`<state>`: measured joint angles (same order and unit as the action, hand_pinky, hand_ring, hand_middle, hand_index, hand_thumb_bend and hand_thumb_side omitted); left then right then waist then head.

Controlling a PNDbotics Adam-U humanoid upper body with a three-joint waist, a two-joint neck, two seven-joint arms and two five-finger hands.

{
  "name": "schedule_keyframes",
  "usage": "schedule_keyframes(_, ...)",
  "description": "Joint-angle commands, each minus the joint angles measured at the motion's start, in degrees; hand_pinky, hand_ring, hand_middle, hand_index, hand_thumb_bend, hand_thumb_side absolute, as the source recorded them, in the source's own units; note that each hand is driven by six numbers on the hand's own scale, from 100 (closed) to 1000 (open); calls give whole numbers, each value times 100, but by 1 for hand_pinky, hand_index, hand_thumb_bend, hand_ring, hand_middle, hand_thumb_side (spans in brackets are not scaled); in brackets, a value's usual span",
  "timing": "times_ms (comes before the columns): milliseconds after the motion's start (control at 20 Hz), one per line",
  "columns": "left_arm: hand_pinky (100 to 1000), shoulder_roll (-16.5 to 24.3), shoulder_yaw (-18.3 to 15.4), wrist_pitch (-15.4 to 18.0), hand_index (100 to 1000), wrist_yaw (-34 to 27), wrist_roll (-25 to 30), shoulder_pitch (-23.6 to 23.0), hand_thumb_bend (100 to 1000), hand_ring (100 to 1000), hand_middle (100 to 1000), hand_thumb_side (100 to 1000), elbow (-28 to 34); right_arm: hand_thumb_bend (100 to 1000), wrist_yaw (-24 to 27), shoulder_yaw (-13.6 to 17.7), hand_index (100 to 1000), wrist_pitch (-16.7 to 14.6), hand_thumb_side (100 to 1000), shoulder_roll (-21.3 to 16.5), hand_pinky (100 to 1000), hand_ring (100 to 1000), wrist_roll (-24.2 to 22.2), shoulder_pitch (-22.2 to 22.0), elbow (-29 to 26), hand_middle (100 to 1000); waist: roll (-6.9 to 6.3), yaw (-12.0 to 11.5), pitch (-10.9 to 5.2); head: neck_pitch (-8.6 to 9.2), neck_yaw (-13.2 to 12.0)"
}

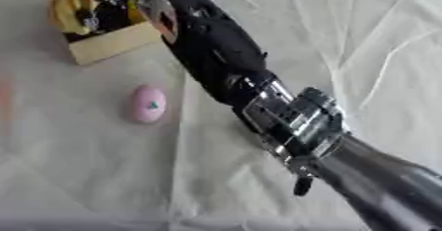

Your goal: Pick up objects on the table and place them in the box.

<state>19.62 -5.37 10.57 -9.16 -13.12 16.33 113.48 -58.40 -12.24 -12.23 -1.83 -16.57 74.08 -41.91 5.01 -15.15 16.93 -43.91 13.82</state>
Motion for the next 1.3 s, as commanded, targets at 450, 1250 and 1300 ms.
schedule_keyframes(450, 807, 39, 25, -19, 843, -63, 53, 59, 100, 765, 758, 644, 112, 100, -99, 307, 673, 576, 142, 103, 733, 700, 774, 166, -153, 476, 29, -17, -62, -20, -10)
schedule_keyframes(1250, 808, 16, 46, -60, 843, -101, 87, 37, 100, 765, 759, 649, 112, 100, -1896, 635, 977, 956, 177, 169, 897, 1000, -17, 216, 203, 896, 45, -50, -47, -20, -9)
schedule_keyframes(1300, 808, 13, 47, -62, 843, -103, 89, 35, 100, 766, 759, 649, 112, 100, -1926, 663, 976, 972, 174, 173, 895, 997, -6, 210, 184, 890, 43, -49, -48, -20, -12)
